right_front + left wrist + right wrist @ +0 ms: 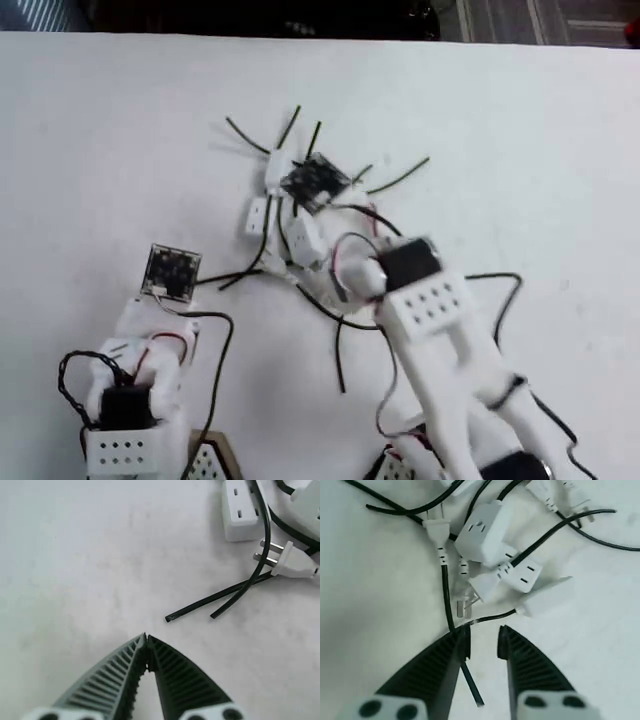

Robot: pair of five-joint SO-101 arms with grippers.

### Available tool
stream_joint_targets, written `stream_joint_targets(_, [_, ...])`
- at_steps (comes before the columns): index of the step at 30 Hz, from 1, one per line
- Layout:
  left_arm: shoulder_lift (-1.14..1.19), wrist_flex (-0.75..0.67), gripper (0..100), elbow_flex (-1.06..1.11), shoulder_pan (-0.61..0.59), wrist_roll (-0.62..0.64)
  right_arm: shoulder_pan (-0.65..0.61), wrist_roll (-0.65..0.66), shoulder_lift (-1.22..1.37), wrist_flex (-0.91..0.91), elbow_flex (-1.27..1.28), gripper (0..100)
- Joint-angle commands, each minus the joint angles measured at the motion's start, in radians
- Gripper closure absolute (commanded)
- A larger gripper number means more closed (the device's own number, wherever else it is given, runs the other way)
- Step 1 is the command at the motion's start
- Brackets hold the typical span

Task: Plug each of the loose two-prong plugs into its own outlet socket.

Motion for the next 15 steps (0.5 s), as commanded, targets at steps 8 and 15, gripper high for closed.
stream_joint_targets(8, [-0.01,-0.003,97,-0.018,-0.007,-0.103,-0.136,-0.064,0.377,0.008,-0.233,88.2])
stream_joint_targets(15, [-0.01,-0.005,97,-0.017,-0.005,-0.104,-0.136,-0.08,0.504,0.007,-0.275,88.2])
